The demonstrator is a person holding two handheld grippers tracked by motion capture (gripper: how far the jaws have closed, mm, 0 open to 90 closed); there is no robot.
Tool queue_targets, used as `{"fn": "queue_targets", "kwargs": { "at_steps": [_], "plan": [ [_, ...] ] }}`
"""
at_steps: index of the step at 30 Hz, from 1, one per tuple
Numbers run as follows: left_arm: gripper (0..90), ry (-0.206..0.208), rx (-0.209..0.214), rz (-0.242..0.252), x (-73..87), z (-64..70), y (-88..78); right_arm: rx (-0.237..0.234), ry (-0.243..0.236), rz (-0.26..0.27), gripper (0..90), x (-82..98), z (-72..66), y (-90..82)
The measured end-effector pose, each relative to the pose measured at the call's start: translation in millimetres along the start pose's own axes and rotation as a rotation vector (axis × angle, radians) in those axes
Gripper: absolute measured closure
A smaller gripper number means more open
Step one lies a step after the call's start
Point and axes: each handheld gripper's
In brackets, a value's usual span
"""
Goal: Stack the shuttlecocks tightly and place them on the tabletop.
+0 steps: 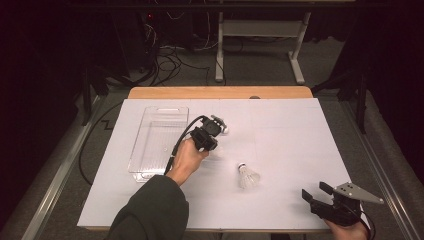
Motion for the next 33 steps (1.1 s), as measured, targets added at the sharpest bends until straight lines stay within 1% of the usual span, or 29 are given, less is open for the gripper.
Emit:
{"fn": "queue_targets", "kwargs": {
  "at_steps": [7,12,14,17,19,25,33],
  "plan": [
    [87.7,0.025,-0.001,0.015,-6.7,1.9,3.2,-0.002,0.000,0.000,29.4,-0.1,0.1,0.2],
    [87.7,0.038,-0.009,-0.004,-9.1,0.1,11.3,-0.001,0.000,-0.001,29.4,-0.2,-0.3,0.3],
    [87.7,0.034,-0.019,-0.011,-9.9,-0.3,13.8,-0.001,0.001,-0.001,29.4,-0.1,0.1,0.4],
    [87.7,0.034,-0.015,-0.020,-11.7,-1.1,17.1,-0.002,0.001,-0.001,29.4,-0.1,0.1,0.5],
    [87.7,0.039,-0.011,-0.020,-13.8,-1.2,18.4,-0.002,0.001,-0.001,29.4,-0.2,0.1,0.6],
    [87.6,0.061,-0.018,-0.018,-22.6,2.3,19.5,-0.004,0.002,-0.001,29.5,-0.2,0.2,0.8],
    [87.6,0.064,-0.031,-0.025,-25.4,-1.2,27.8,-0.006,0.001,-0.001,29.4,-0.1,0.5,0.8]
  ]
}}
Point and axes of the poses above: each handheld gripper's, and its own axes: y roughly forward along the jaws, x roughly out of its underside, z roughly to its right, and after that the axes turned 13 degrees about x, right-handed
